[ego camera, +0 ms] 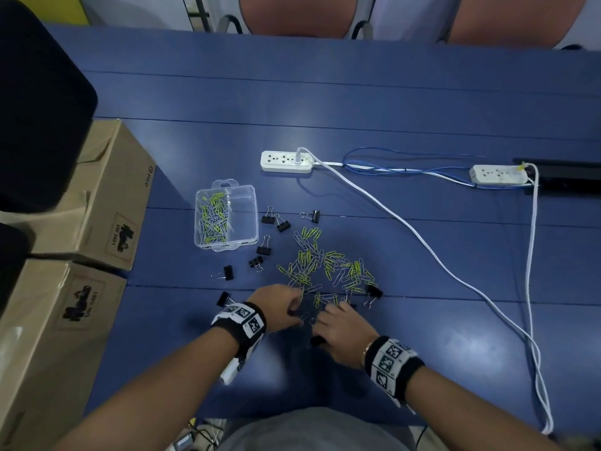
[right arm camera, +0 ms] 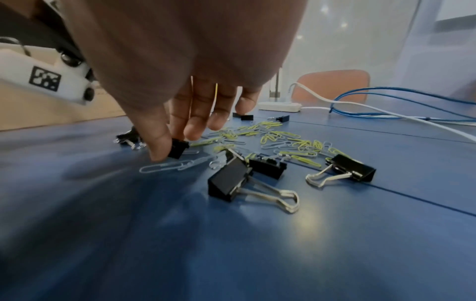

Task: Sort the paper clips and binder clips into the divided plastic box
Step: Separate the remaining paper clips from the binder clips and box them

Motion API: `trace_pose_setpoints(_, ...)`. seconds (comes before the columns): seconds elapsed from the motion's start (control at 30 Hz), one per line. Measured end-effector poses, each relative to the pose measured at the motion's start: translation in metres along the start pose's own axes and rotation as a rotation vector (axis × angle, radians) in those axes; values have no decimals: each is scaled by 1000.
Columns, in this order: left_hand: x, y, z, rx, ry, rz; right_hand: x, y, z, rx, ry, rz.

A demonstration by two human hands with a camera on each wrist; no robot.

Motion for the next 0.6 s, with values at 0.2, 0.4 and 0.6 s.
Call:
trace_pose_setpoints(0.2, -6, 2, -2, -60, 24, -27, 20, -18, 9, -4, 54, 98)
trace_pose_setpoints(0.4, -4, 12, -12, -2, -7, -150, 40, -28, -2, -45, 26, 115)
trace_pose_setpoints(0.6, -5, -7, -50, -171, -203, -137, 35, 4, -23, -109, -91, -134)
Point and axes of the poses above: each hand's wrist, its own x-axis away from the middle knuckle, its own y-axis out of the back of the hand, z = x × y, the point moved 9 cm from there along -x, towards the middle knuckle, and after that the axes turned 15 degrees about -x, right-handed, at the moved point
